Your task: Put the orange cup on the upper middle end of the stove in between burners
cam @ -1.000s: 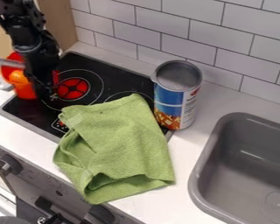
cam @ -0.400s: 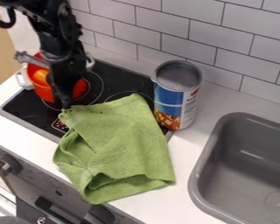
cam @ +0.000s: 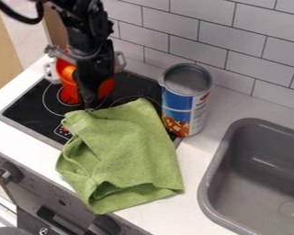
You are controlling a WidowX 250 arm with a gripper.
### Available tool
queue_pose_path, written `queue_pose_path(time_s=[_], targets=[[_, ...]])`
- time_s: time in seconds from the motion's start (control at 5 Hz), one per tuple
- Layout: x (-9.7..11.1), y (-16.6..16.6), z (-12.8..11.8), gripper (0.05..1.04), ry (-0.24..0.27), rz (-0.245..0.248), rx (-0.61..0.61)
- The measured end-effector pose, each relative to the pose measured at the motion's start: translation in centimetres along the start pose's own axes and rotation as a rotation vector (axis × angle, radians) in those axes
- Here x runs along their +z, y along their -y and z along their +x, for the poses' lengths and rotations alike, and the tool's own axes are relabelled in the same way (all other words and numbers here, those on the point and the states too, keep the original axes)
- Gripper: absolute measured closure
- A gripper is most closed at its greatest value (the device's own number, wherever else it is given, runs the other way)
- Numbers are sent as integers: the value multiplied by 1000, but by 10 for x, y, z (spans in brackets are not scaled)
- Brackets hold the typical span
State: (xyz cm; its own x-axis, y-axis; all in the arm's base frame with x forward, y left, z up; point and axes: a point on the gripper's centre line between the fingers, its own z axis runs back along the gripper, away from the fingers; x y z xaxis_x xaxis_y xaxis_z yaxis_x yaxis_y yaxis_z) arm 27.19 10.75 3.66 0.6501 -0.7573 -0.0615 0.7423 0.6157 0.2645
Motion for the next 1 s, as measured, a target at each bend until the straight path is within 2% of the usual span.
queue_pose_path(time_s=[0.2,0.4,0.6,0.8,1.0], targets=[[2,-5,8,1026,16,12,-116],[-1,-7,16,1025,28,-7,-235],[-2,-7,27,1026,21,-6,-283],[-6,-12,39,1025,27,-28,-327],[-8,-19,47,1026,48,-31,-365]])
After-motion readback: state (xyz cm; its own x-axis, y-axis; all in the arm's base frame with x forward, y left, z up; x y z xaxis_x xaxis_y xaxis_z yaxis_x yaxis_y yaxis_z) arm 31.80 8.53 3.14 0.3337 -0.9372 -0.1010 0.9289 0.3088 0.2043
